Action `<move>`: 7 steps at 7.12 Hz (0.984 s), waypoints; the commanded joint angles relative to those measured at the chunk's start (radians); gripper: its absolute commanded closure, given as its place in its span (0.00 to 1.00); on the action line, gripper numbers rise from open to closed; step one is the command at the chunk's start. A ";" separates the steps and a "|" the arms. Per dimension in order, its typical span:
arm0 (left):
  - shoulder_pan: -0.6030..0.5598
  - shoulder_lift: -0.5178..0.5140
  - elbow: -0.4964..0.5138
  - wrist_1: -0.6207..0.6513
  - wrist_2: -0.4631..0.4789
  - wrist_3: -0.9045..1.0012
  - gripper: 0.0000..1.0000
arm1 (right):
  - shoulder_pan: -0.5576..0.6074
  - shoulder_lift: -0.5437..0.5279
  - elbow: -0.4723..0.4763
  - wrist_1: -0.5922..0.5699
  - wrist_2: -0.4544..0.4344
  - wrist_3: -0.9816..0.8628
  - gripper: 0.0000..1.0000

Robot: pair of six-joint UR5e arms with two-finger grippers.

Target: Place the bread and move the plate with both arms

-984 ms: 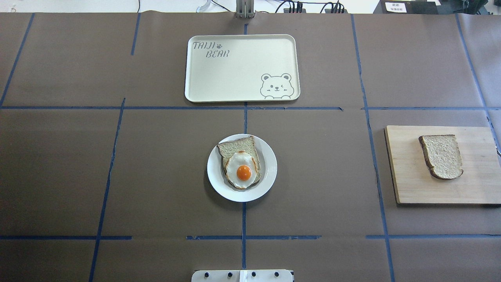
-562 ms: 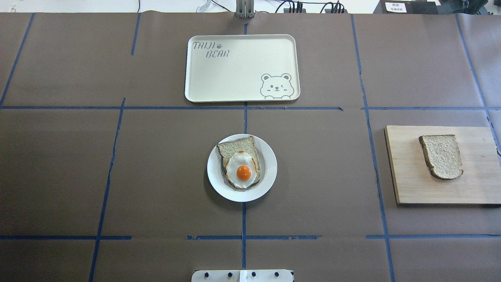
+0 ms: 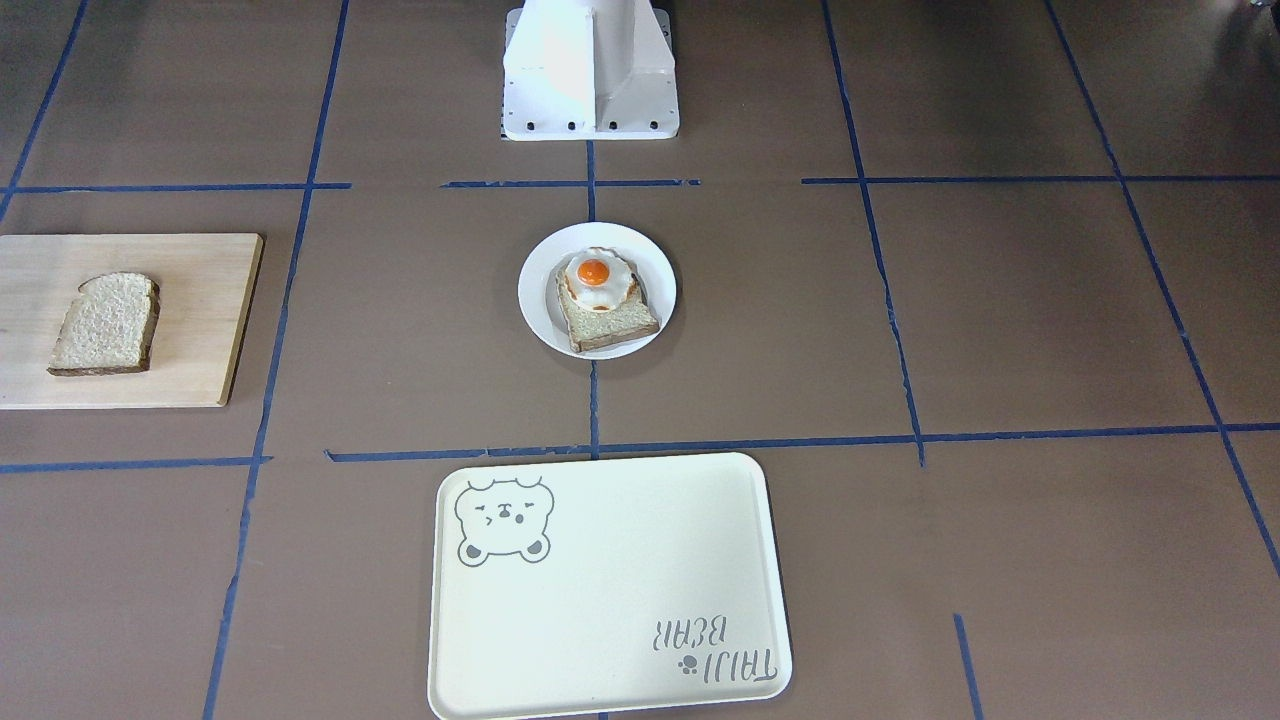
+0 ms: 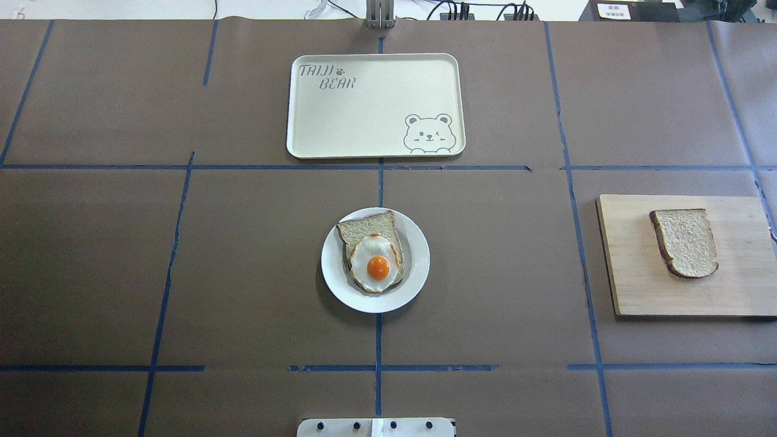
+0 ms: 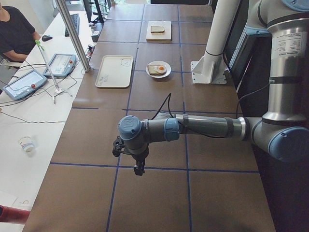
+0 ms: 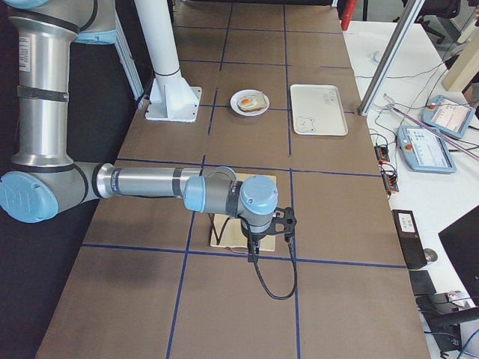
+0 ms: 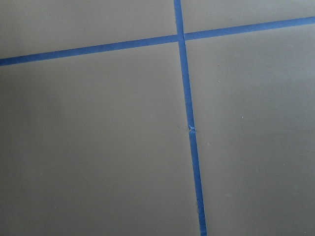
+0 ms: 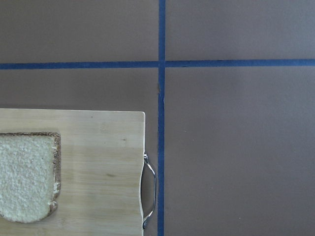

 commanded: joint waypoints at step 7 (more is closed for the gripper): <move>-0.003 0.002 -0.038 0.002 0.000 -0.002 0.00 | -0.162 0.024 0.145 0.002 0.019 0.312 0.01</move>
